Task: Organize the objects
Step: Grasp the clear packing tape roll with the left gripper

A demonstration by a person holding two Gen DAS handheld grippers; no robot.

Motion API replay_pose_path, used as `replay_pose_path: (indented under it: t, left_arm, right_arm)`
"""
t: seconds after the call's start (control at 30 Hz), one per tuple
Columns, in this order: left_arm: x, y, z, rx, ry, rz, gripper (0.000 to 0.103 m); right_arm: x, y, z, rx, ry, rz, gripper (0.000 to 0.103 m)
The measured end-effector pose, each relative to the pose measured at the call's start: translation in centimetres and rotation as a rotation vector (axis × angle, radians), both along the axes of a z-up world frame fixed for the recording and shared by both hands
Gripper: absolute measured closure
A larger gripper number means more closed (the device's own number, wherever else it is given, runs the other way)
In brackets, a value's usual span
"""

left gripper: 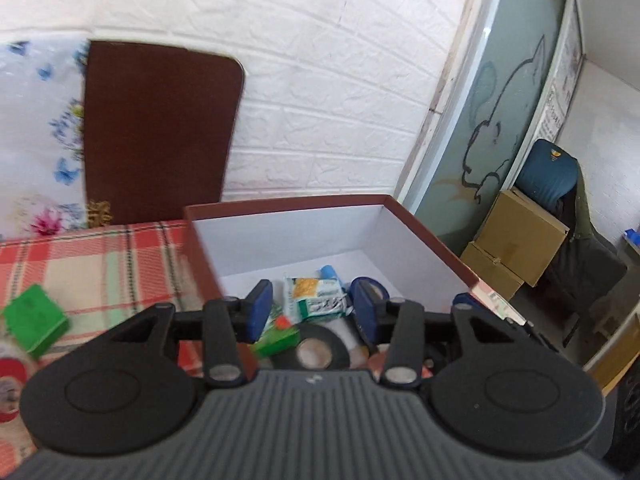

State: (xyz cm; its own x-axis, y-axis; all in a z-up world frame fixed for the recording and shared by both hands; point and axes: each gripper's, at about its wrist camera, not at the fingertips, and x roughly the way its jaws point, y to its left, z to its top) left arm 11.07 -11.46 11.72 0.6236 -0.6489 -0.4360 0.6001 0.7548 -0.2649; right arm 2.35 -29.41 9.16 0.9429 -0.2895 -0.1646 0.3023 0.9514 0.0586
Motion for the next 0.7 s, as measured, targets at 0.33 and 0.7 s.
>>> replay_pose_path:
  t: [0.33, 0.7]
  left_arm:
    - [-1.9, 16.0, -7.0, 0.190, 0.056, 0.442, 0.055]
    - [-2.7, 22.0, -12.7, 0.174, 0.020, 0.599, 0.046]
  right_arm:
    - [-1.2, 12.7, -2.2, -0.056, 0.171, 0.385, 0.038]
    - [10.8, 21.5, -3.5, -0.076, 0.340, 0.554, 0.021]
